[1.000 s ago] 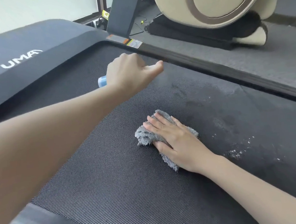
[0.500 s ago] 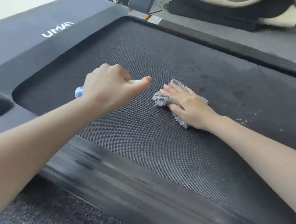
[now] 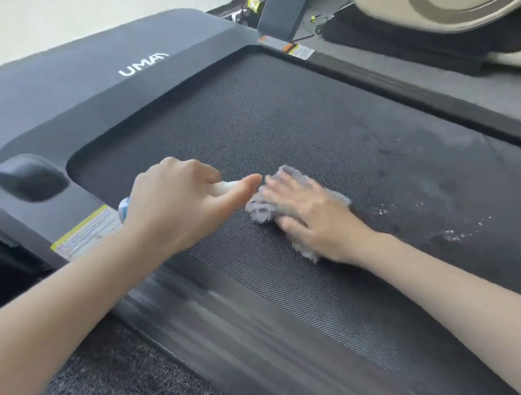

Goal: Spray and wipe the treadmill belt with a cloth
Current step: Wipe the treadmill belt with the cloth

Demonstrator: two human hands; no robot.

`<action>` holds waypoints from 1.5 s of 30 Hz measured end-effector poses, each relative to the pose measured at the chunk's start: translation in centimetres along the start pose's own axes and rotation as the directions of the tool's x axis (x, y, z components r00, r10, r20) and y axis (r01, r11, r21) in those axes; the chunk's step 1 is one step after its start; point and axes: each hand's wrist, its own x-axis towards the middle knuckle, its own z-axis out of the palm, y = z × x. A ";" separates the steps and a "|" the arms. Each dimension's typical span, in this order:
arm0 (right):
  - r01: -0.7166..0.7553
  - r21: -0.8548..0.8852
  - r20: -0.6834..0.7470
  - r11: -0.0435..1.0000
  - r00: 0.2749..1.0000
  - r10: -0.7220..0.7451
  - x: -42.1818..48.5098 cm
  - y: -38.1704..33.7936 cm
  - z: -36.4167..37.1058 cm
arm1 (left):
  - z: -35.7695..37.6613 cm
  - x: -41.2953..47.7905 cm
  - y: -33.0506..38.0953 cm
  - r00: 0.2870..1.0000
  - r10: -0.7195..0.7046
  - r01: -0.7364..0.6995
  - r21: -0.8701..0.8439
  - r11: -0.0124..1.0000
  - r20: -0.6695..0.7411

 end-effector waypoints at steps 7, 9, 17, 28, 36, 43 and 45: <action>0.372 -0.078 0.036 0.925 0.928 -0.370 4.6 -6.7 3.3 | -2.7 1.9 -2.3 0.985 0.016 -0.020 -0.021 1.000 -0.171; 0.364 -0.129 0.072 0.922 0.931 -0.358 5.5 -6.2 3.5 | -2.7 2.4 -2.9 0.984 0.006 -0.008 -0.012 1.000 -0.178; 0.222 -0.254 0.179 0.941 0.967 -0.180 10.1 -2.8 1.1 | -1.2 3.8 -3.8 0.983 -0.029 0.035 0.027 0.999 -0.183; -0.136 -0.189 0.022 0.972 0.990 0.142 17.0 7.9 -2.2 | 0.5 7.3 -2.3 0.992 -0.043 0.045 0.013 0.999 -0.115; -0.368 -0.173 -0.042 0.914 0.930 0.366 18.1 15.6 -5.2 | 3.3 9.6 0.3 0.998 -0.033 0.032 -0.023 0.999 -0.050; -0.531 -0.160 -0.090 0.832 0.847 0.524 16.4 23.3 -7.5 | 4.9 11.0 1.5 1.000 -0.007 0.007 -0.009 1.000 -0.025; -0.564 -0.150 -0.118 0.812 0.826 0.551 15.6 24.6 -8.0 | 5.1 11.3 1.7 1.000 0.001 -0.002 -0.011 1.000 -0.025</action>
